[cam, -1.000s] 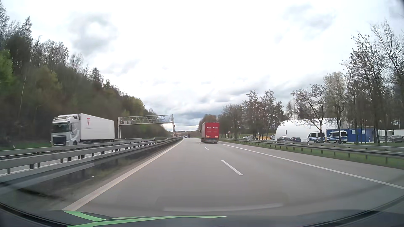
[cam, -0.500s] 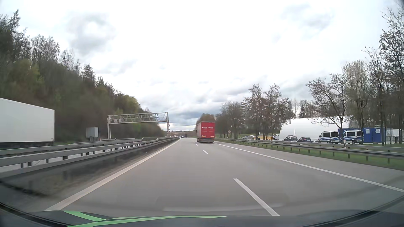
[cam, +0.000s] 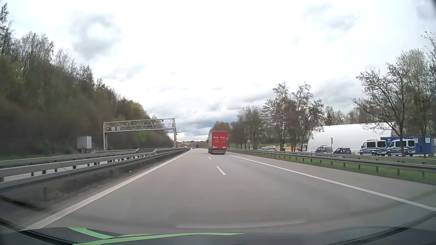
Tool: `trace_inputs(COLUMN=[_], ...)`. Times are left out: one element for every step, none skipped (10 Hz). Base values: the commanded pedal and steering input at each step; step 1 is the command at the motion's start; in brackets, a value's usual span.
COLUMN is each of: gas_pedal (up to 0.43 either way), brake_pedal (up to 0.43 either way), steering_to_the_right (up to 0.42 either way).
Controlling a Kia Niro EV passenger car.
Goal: Follow the waypoints while adhering to traffic rules and regulations
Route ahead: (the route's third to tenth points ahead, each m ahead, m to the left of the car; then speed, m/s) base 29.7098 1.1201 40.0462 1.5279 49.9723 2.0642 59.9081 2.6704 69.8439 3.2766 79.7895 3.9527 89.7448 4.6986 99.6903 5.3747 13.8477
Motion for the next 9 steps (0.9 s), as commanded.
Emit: trace_inputs(gas_pedal=[0.209,0.209,0.209,0.209,0.209,0.209,0.209,0.209,0.209], brake_pedal=[0.000,0.000,0.000,0.000,0.000,0.000,0.000,0.000,0.000], steering_to_the_right=[0.003,0.003,0.003,0.003,0.001,0.000,0.000,-0.001,-0.002])
